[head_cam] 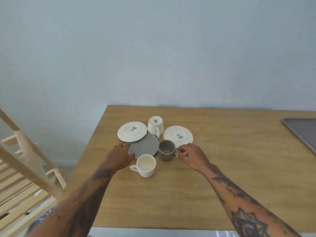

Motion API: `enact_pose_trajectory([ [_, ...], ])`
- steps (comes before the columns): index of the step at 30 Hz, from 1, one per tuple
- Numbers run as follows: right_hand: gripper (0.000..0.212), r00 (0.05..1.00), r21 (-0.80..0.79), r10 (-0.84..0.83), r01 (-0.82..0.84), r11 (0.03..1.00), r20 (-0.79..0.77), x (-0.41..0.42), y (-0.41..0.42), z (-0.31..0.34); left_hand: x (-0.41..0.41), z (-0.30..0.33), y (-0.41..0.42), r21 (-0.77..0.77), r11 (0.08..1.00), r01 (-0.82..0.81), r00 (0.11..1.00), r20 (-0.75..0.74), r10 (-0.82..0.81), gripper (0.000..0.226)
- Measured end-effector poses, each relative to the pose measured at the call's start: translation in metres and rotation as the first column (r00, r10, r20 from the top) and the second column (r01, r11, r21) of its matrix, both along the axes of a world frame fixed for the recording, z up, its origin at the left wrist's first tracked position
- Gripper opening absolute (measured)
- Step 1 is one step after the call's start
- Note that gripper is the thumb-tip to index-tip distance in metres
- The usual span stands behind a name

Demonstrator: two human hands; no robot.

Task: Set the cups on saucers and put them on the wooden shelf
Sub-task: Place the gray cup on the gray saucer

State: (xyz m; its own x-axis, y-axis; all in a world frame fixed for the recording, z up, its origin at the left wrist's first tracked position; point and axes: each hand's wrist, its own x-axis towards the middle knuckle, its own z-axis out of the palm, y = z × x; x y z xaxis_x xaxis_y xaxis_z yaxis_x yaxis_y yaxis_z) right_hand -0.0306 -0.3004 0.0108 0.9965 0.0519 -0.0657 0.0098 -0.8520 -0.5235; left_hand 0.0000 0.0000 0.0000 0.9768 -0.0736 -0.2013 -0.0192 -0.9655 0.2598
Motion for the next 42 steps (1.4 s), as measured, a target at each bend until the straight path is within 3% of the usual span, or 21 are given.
enact_pose_trajectory([
  [4, 0.023, 0.998, 0.102, -0.049, 0.045, 0.994, 0.038, -0.004, 0.006, -0.012, 0.010, -0.018, -0.001, -0.068, 0.996, -0.062, 0.996, -0.074, 0.057, 0.065],
  [9, 0.017, 0.987, 0.216, -0.138, 0.117, 0.969, 0.086, -0.003, 0.012, -0.026, 0.022, -0.025, 0.000, -0.261, 0.959, -0.107, 0.993, -0.066, 0.093, 0.063],
  [12, 0.013, 0.979, 0.322, -0.197, 0.174, 0.931, 0.041, -0.003, 0.016, -0.030, 0.024, -0.026, 0.001, -0.411, 0.890, -0.196, 0.981, -0.088, 0.175, 0.071],
  [17, 0.007, 0.947, 0.507, -0.308, 0.312, 0.803, -0.094, -0.002, 0.022, -0.033, 0.026, -0.030, 0.005, -0.520, 0.804, -0.289, 0.957, -0.172, 0.233, 0.080],
  [23, 0.007, 0.934, 0.610, -0.335, 0.340, 0.716, -0.127, -0.002, 0.026, -0.031, 0.020, -0.027, 0.019, -0.729, 0.442, -0.522, 0.853, -0.452, 0.262, 0.083],
  [27, 0.010, 0.937, 0.633, -0.322, 0.330, 0.700, -0.133, -0.002, 0.027, -0.031, 0.009, -0.028, 0.029, -0.747, 0.325, -0.579, 0.815, -0.517, 0.263, 0.083],
  [42, 0.012, 0.957, 0.667, -0.266, 0.274, 0.693, -0.117, -0.004, 0.028, -0.028, -0.039, -0.029, 0.067, -0.775, 0.269, -0.571, 0.804, -0.462, 0.376, 0.070],
])
